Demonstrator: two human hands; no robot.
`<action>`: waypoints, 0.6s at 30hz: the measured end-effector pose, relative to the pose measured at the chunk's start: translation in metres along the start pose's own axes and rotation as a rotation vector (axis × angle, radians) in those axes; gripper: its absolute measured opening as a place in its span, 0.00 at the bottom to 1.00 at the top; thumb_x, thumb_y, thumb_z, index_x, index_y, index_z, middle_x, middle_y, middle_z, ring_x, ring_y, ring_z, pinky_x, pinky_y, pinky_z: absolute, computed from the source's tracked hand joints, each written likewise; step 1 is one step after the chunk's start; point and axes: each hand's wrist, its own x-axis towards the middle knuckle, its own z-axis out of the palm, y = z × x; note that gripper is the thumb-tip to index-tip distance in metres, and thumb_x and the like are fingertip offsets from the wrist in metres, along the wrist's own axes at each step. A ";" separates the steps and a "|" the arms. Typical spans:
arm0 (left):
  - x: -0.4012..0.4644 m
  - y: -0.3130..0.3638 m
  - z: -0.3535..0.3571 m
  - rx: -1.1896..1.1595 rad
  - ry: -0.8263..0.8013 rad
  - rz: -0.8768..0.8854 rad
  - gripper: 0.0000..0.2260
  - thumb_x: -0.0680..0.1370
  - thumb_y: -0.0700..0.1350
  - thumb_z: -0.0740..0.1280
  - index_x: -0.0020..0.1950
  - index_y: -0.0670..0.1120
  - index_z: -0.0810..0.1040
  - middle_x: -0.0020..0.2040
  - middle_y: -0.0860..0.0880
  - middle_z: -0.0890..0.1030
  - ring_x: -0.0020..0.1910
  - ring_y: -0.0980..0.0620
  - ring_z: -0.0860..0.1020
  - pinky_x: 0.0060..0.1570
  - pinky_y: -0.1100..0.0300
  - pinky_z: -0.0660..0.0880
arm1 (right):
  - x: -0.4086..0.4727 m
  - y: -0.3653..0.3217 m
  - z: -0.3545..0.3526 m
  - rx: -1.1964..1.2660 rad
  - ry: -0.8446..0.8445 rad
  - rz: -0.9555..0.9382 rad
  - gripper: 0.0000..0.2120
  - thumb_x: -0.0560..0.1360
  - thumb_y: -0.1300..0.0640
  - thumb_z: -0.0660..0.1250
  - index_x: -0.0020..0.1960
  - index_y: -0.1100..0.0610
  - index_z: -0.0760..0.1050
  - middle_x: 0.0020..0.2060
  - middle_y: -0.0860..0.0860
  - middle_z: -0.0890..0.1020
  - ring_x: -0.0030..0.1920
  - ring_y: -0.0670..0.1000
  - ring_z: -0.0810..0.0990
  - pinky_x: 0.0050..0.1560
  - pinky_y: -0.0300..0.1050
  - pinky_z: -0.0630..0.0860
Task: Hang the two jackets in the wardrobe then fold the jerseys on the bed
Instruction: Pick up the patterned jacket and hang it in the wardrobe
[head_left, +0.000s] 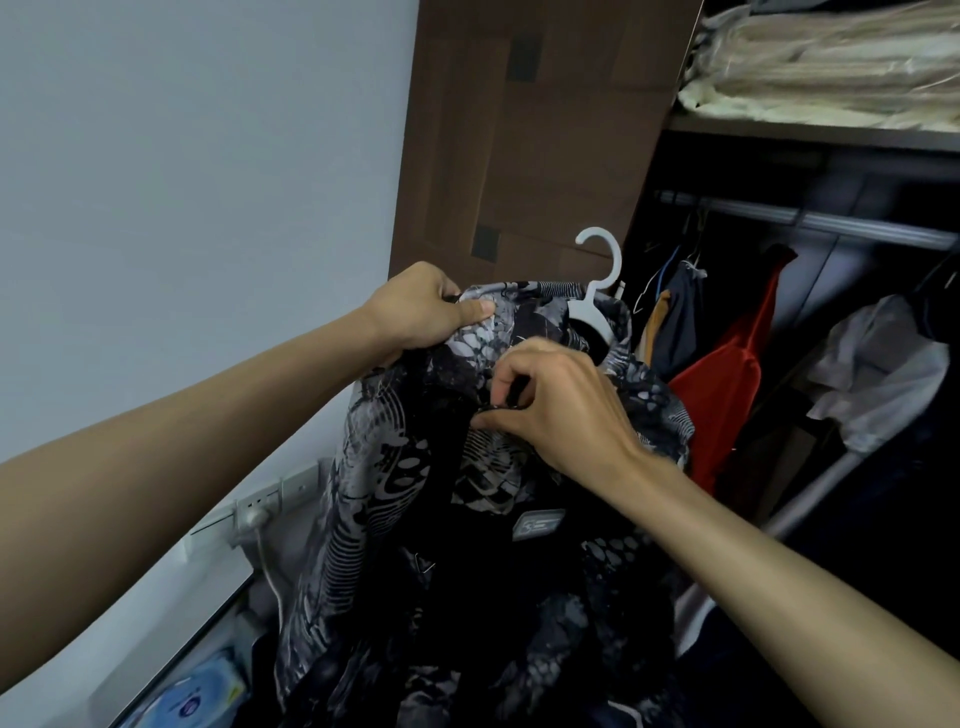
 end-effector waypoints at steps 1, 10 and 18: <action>0.000 0.000 0.001 -0.009 -0.010 0.003 0.26 0.76 0.57 0.74 0.35 0.34 0.77 0.30 0.42 0.72 0.31 0.49 0.70 0.36 0.56 0.66 | 0.000 0.000 0.001 -0.007 -0.006 0.013 0.16 0.65 0.42 0.81 0.38 0.48 0.76 0.37 0.44 0.81 0.35 0.44 0.78 0.36 0.48 0.79; -0.003 -0.001 0.001 -0.010 -0.011 0.001 0.22 0.75 0.57 0.74 0.40 0.37 0.84 0.39 0.35 0.84 0.34 0.47 0.78 0.40 0.55 0.74 | -0.007 0.004 0.023 0.104 -0.021 0.028 0.14 0.68 0.48 0.81 0.40 0.51 0.77 0.32 0.44 0.80 0.34 0.46 0.79 0.38 0.52 0.80; -0.005 -0.004 -0.005 0.005 -0.005 -0.027 0.24 0.76 0.57 0.74 0.42 0.34 0.83 0.33 0.42 0.80 0.33 0.49 0.76 0.38 0.57 0.71 | -0.012 0.006 0.025 0.270 -0.015 -0.005 0.12 0.67 0.52 0.82 0.40 0.54 0.80 0.43 0.49 0.87 0.41 0.46 0.85 0.44 0.50 0.82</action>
